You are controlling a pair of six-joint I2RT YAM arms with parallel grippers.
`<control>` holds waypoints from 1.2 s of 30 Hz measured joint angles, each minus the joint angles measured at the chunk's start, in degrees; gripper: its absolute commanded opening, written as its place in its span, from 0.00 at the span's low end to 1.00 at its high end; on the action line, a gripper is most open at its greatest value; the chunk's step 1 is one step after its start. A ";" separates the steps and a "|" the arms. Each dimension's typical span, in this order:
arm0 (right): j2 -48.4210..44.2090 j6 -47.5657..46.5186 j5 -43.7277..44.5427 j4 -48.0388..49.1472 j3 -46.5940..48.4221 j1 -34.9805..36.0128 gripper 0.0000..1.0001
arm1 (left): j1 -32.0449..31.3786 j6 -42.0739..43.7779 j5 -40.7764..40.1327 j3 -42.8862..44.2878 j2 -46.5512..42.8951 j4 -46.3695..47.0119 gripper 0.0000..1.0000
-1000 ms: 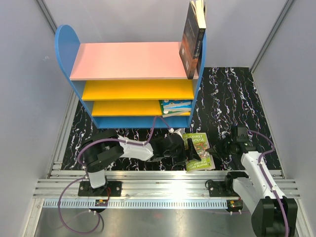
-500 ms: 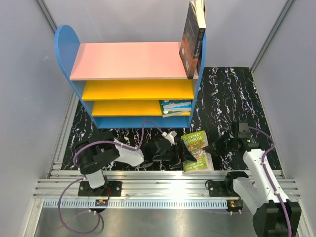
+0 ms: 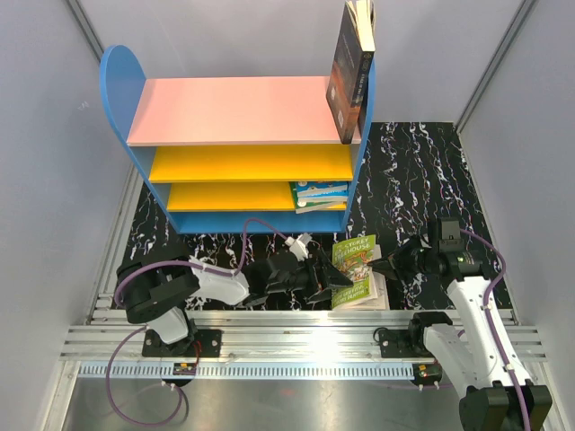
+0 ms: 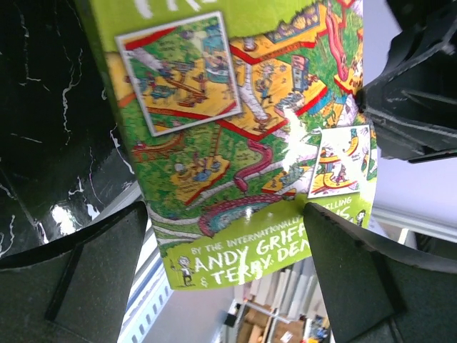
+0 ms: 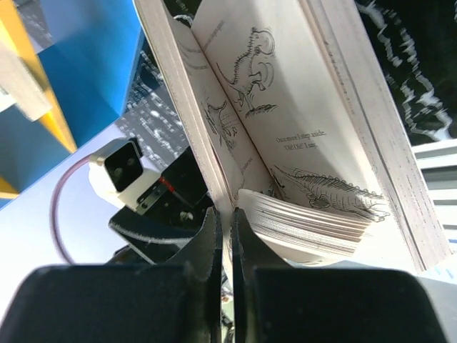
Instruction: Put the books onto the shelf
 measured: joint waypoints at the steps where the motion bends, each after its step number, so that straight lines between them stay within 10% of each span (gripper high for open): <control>1: -0.07 0.48 -0.37 -0.11 0.31 0.00 0.00 | 0.33 -0.66 -0.04 -0.81 -0.46 1.01 0.95; 19: -10.27 15.67 -8.28 5.70 -2.08 0.13 0.00 | 4.59 -13.14 -3.80 -13.27 0.33 28.17 0.96; 28: -16.15 24.28 -9.60 13.03 -8.83 0.17 0.00 | 4.68 -21.44 -4.96 -10.73 9.38 33.35 0.40; 36: -16.52 24.22 -9.53 14.19 -8.81 -0.07 0.00 | 4.85 -21.81 -6.01 -10.75 7.54 31.58 0.23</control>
